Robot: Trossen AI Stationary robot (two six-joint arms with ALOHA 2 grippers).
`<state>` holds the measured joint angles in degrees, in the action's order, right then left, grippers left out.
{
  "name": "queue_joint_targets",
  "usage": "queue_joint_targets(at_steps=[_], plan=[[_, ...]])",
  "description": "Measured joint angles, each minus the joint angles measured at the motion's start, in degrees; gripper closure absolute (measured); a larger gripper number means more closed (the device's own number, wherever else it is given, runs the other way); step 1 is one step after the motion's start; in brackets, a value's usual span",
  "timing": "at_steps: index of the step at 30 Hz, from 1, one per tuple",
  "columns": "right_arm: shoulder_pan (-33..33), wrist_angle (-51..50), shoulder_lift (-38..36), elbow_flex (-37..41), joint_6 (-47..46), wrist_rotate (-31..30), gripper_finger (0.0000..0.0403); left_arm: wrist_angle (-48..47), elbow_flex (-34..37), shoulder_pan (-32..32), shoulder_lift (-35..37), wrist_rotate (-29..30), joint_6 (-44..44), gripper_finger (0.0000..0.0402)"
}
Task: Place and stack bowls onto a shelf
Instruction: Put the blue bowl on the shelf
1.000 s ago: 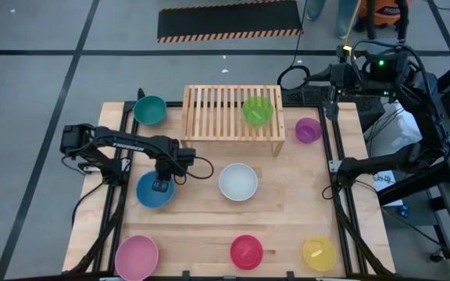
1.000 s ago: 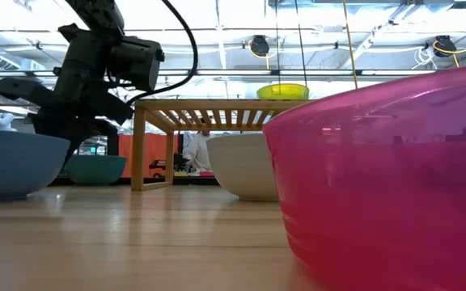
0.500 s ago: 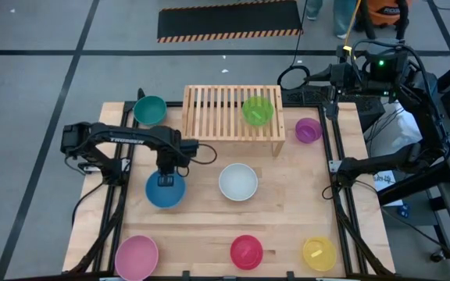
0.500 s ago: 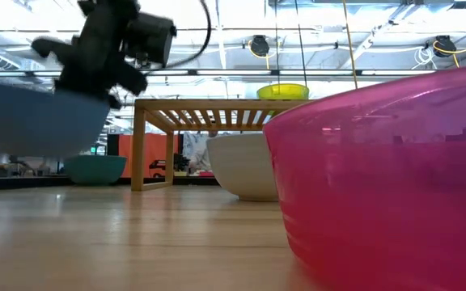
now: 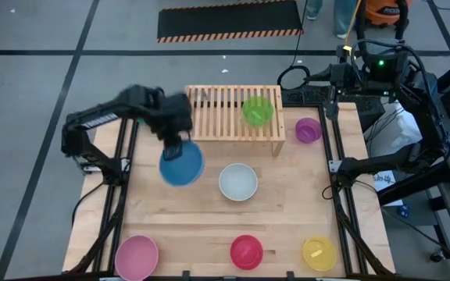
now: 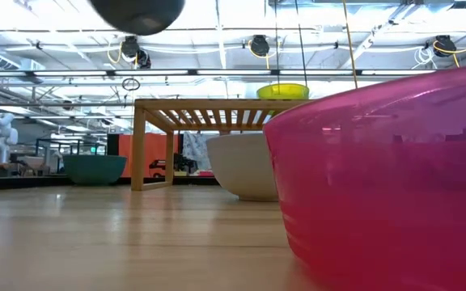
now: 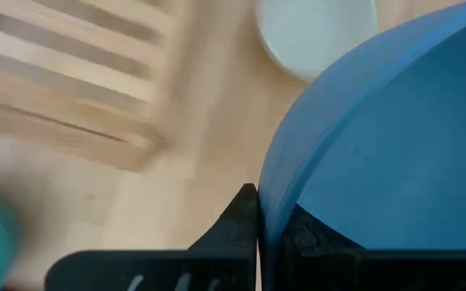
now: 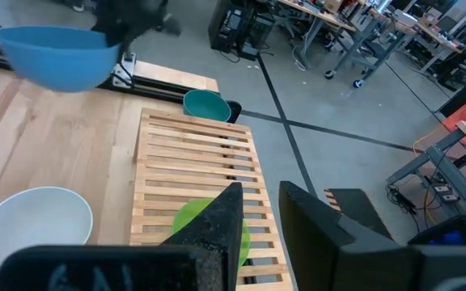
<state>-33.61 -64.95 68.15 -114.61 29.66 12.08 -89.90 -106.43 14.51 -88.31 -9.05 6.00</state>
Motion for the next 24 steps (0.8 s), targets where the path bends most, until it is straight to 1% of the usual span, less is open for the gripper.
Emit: queue_joint_targets(at_steps=[3, 5, 8, 11, 16, 24], plan=[[0.0, 0.0, 0.0, 0.0, 0.0, 0.0, 0.0326, -0.1, -5.0, 2.5, 0.0, 3.0, 3.9, 0.0398], [0.0, 0.0, 0.0, 0.0, 0.0, 0.0, 0.0326, -0.1, -7.3, 4.4, 0.0, 3.4, 6.0, 0.0398], [0.0, 0.0, 0.0, 0.0, 0.0, 0.0, 0.0326, 0.2, -9.0, 7.3, -0.5, 4.6, 8.5, 0.0398], [0.0, 0.0, 0.0, 0.0, 0.0, 0.0, 0.0326, 0.2, -10.1, 10.0, -2.6, 4.5, 10.3, 0.0398], [0.0, 0.0, 0.0, 0.0, 0.0, 0.0, 0.0326, 0.4, -13.0, 13.3, -7.4, 1.5, 5.8, 0.0398], [0.0, 0.0, 0.0, 0.0, 0.0, 0.0, 0.0326, 0.3, -20.2, 18.7, -16.8, 0.1, -0.5, 0.0398]])
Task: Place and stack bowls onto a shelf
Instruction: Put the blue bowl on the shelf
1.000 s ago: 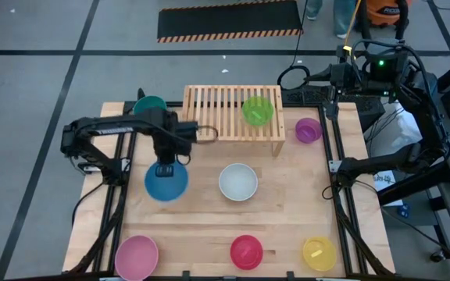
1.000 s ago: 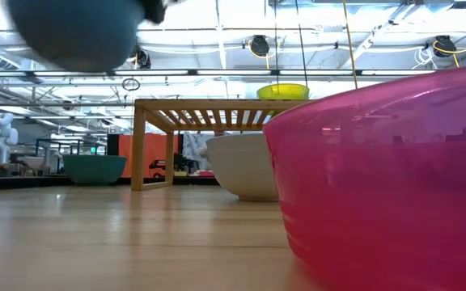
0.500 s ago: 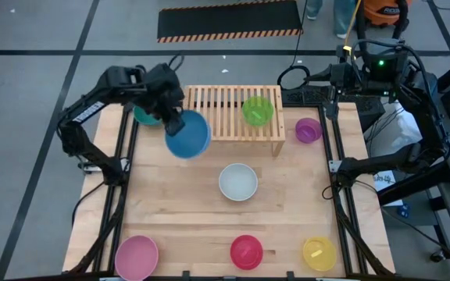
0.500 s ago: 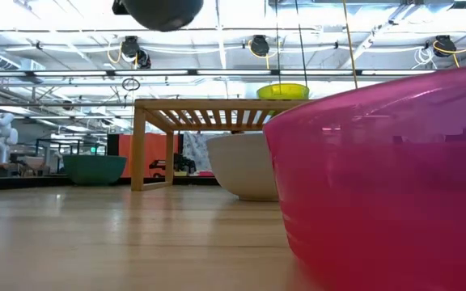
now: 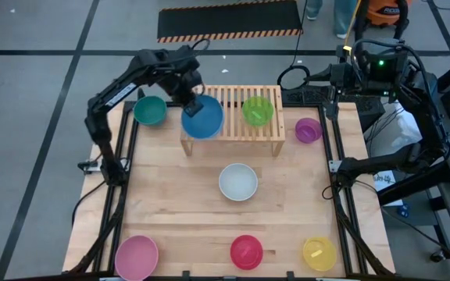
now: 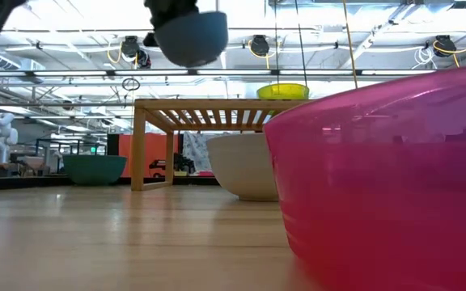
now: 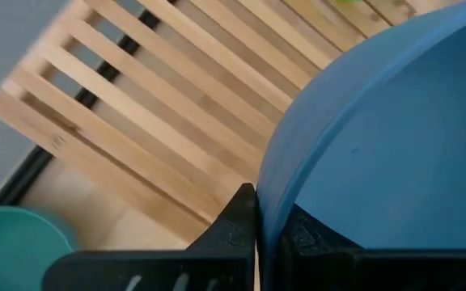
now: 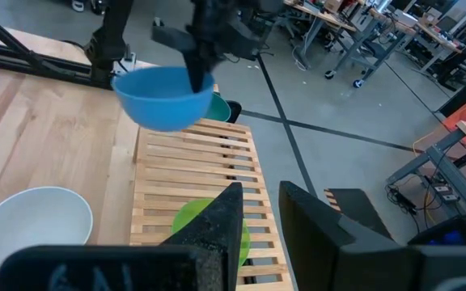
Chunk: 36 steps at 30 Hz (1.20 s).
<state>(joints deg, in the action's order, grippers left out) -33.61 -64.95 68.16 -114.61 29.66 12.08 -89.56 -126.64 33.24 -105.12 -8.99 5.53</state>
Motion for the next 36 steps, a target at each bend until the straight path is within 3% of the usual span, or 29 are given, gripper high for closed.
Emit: queue_joint_targets(at_steps=[11, 28, 36], plan=[[0.0, 0.0, 0.0, 0.0, -0.3, 0.0, 0.0326, -0.4, -3.4, 7.7, -7.3, 0.0, -2.0, 0.0398], [0.0, -0.5, 0.0, 0.0, -0.4, 0.0, 0.0326, -0.3, -3.4, 8.1, -13.1, -0.8, -8.0, 0.0397], [0.0, -0.5, 0.0, 0.0, -0.3, 0.0, 0.0326, -0.5, -3.4, 7.4, -13.3, 1.1, -7.4, 0.0348]])
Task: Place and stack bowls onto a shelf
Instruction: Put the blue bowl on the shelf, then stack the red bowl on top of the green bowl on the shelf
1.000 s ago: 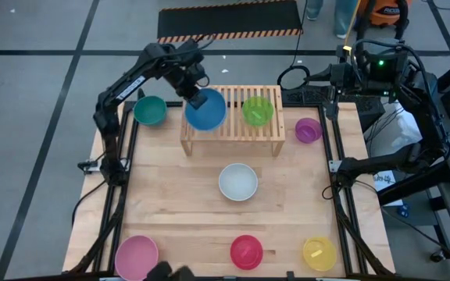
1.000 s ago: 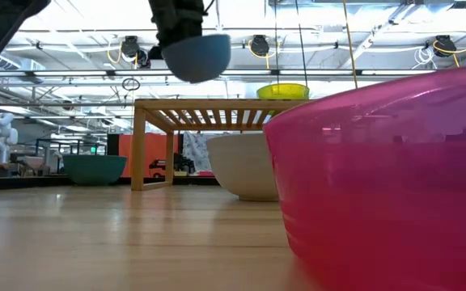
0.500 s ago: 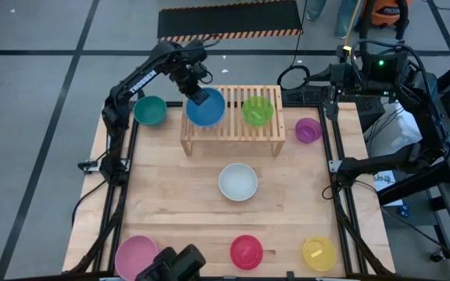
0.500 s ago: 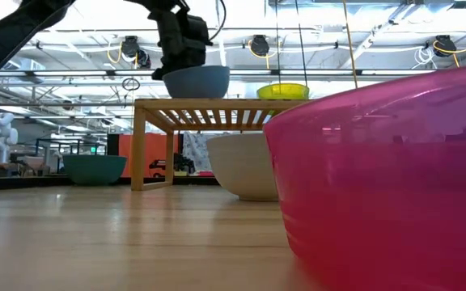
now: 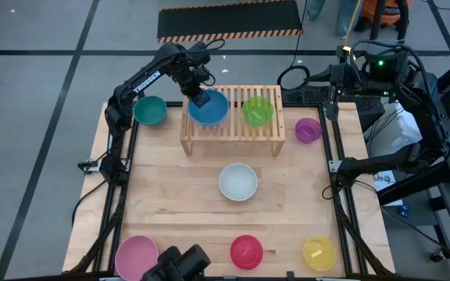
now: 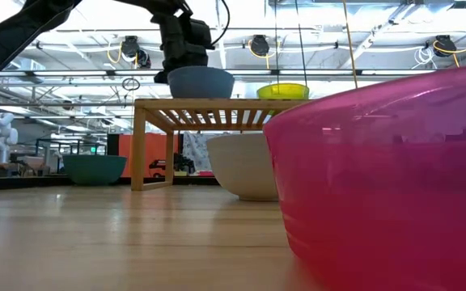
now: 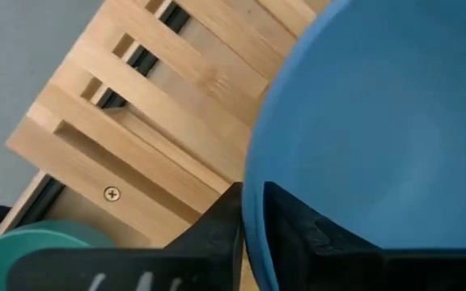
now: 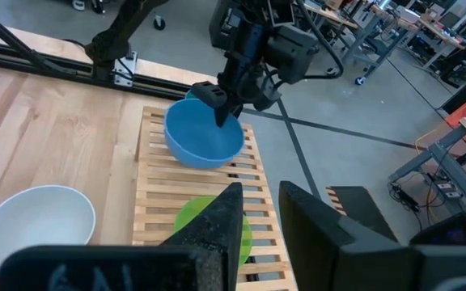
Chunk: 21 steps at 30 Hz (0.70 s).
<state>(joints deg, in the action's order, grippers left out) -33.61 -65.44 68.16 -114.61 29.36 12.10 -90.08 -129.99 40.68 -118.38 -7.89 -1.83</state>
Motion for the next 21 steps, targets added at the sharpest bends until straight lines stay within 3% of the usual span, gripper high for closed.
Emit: queue_joint_targets(at_steps=[10, 21], plan=[[0.0, 0.0, 0.0, 0.0, 0.0, 0.0, 0.0326, 0.3, 0.0, -1.6, 2.7, 0.5, -2.2, 0.0329], [0.0, -0.6, 0.0, 0.0, 0.0, 0.0, 0.0326, 0.8, 0.0, -1.9, 11.3, 0.5, -1.5, 0.0328]])
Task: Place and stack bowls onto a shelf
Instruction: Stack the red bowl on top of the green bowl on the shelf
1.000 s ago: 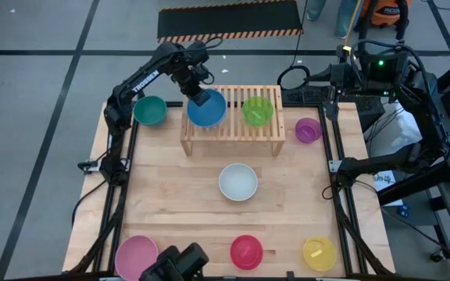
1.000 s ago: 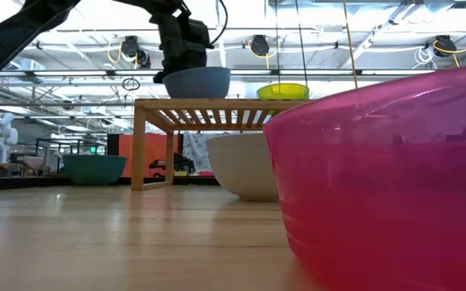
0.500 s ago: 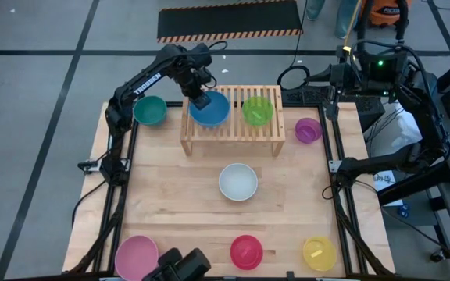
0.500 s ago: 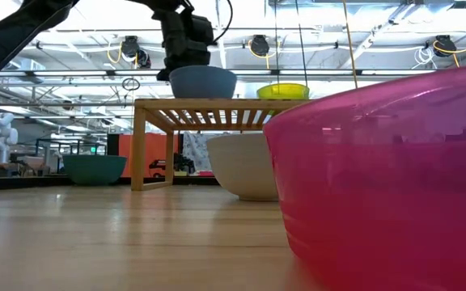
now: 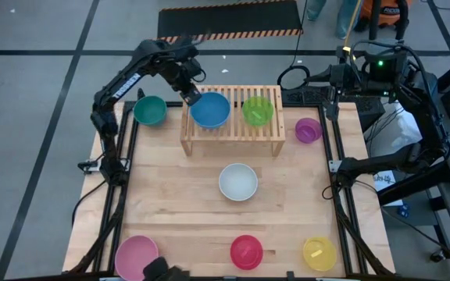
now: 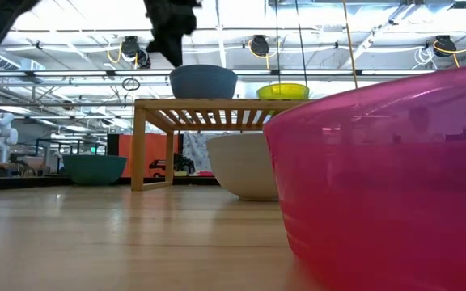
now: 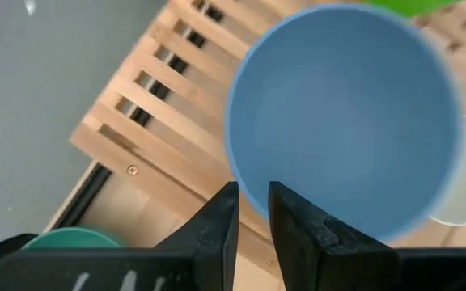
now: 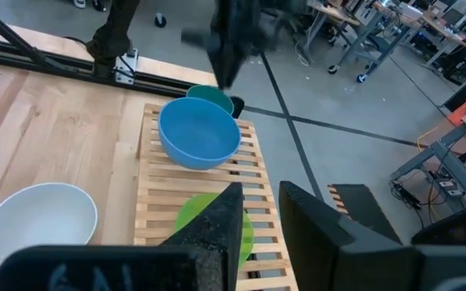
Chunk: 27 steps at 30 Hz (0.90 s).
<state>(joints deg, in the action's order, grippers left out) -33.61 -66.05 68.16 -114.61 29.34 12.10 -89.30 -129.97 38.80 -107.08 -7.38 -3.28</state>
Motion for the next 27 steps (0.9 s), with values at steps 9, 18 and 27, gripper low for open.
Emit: queue_joint_targets(at_steps=[9, 18, 27], plan=[[0.0, -14.1, -0.1, 0.0, 2.1, -1.7, 0.0326, 0.0, 0.0, -4.7, 11.2, -0.1, -2.0, 0.0327], [0.0, -23.8, 0.3, 0.8, -4.5, -16.1, 0.0326, 0.0, 0.0, -8.8, 18.5, 0.0, -0.5, 0.0327], [0.0, -23.9, 0.2, 13.3, -7.6, -15.3, 0.0326, -0.9, 0.0, -9.7, 20.7, 0.0, -0.3, 0.0327]])
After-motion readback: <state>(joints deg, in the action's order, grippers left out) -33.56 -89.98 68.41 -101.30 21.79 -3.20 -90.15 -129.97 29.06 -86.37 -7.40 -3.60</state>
